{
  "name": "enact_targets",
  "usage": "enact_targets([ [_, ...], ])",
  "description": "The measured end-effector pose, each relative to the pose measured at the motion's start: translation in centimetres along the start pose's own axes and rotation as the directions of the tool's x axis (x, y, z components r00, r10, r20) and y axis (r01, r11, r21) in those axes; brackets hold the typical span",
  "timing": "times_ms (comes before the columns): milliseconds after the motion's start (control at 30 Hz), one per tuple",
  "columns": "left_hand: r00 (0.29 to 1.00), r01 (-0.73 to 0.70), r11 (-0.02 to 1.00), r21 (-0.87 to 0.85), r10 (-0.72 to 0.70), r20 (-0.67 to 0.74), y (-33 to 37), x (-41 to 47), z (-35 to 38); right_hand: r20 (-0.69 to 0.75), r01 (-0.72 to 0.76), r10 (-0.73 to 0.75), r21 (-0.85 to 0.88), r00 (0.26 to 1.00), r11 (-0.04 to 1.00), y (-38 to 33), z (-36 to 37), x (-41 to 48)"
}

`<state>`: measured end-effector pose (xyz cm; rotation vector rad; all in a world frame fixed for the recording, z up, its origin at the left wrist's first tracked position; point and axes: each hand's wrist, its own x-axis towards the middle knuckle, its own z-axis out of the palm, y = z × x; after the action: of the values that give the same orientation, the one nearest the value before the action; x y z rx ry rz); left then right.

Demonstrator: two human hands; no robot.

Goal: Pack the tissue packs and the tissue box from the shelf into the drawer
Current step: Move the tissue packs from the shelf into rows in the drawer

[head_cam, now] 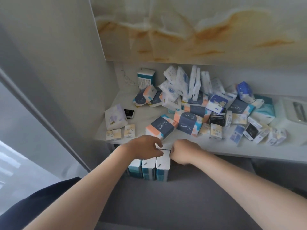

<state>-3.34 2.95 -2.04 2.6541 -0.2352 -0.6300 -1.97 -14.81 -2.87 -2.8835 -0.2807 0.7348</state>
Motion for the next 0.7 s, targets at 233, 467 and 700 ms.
enact_targets([
  [233, 0.876, 0.002, 0.956, -0.295, -0.144, -0.461, -2.1, 2.7, -7.7, -0.359, 0.208, -0.146, 0.138, 0.922, 0.968, -4.4, -8.3, 4.1],
  [467, 0.798, -0.092, 0.856, -0.508, -0.242, -0.552, -7.1, 10.1, -11.6, -0.534, 0.374, -0.177, 0.287, 0.827, 0.882, -9.9, -11.9, 13.8],
  [700, 0.761, -0.141, 0.751, -0.645, -0.335, -0.556, -9.8, 17.4, -13.8, -0.49, 0.183, 0.009, 0.342, 0.872, 0.922, -13.2, -14.6, 23.0],
])
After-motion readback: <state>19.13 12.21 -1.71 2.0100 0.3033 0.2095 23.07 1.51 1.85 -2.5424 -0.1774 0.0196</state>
